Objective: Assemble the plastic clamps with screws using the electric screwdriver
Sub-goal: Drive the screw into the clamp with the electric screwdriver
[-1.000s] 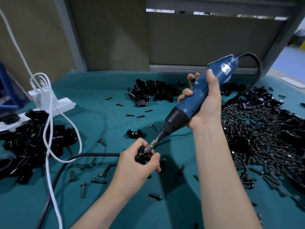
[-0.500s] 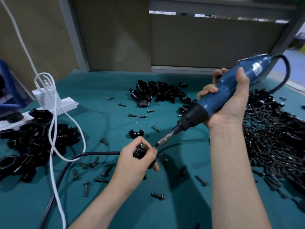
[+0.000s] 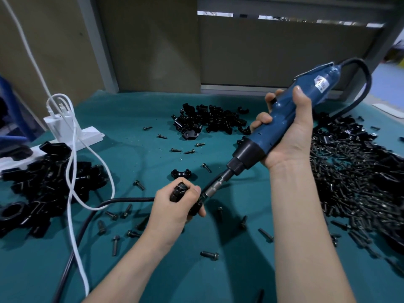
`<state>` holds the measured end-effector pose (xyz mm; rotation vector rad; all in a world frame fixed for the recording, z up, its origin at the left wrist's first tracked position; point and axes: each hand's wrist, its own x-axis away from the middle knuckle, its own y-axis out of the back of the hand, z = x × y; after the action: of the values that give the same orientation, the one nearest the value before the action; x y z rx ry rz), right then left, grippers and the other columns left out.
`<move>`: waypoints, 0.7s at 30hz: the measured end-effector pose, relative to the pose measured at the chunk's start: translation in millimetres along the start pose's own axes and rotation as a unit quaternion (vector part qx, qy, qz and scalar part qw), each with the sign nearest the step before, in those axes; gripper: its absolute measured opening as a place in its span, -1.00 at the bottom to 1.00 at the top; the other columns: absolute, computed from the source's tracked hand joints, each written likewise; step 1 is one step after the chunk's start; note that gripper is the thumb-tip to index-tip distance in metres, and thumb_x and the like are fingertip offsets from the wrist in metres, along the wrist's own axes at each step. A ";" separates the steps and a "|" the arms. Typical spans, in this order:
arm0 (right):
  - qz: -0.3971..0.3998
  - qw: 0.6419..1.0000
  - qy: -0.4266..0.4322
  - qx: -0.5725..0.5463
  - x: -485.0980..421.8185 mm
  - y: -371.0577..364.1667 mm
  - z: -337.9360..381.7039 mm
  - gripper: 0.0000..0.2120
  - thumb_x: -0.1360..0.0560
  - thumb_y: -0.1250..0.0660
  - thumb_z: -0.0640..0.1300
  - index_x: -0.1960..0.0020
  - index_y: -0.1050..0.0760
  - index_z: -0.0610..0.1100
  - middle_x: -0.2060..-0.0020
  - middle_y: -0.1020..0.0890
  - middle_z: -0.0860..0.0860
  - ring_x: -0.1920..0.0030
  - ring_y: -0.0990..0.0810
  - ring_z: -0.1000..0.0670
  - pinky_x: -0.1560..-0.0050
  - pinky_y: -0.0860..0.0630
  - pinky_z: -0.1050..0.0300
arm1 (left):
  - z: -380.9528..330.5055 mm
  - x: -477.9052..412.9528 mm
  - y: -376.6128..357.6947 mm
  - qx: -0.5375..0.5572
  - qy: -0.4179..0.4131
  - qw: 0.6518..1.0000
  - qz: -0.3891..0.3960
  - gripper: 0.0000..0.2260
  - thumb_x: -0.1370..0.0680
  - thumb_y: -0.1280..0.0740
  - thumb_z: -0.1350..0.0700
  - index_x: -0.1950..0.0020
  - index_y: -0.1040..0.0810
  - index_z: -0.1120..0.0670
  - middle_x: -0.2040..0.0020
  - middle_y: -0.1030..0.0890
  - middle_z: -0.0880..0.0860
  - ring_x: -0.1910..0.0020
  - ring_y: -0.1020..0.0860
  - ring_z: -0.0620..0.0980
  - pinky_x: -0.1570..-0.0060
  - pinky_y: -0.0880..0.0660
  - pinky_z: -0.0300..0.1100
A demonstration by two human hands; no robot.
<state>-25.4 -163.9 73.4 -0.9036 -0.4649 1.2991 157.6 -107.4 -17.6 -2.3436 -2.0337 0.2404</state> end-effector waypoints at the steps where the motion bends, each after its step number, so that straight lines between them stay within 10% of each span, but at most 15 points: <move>1: 0.000 1.000 0.003 0.001 0.3 0.0 0.0 -0.84 -0.52 -0.26 0.03 0.09 -0.42 -0.06 0.25 -0.58 0.07 0.51 -0.41 0.12 0.43 -0.40 0.27 | 0.0 0.0 0.1 0.001 0.000 1.000 0.001 -0.82 -0.41 -0.29 0.05 0.41 -0.46 -0.02 0.50 -0.55 0.14 0.56 -0.27 -0.06 0.57 -0.20 -0.34; 21: 0.044 0.999 -0.011 -0.024 1.8 -3.0 -5.5 -0.84 -0.56 -0.20 0.02 0.10 -0.43 -0.05 0.25 -0.54 0.09 0.52 -0.40 0.14 0.45 -0.41 0.27 | 1.3 -0.8 1.6 0.015 -0.004 1.000 0.018 -0.85 -0.42 -0.28 0.05 0.36 -0.45 -0.05 0.52 -0.54 0.14 0.61 -0.26 -0.12 0.58 -0.18 -0.38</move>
<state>-19.0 -163.9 72.2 -0.9603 -0.4802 1.3846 158.9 -108.5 -18.9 -2.3681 -1.9775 0.2806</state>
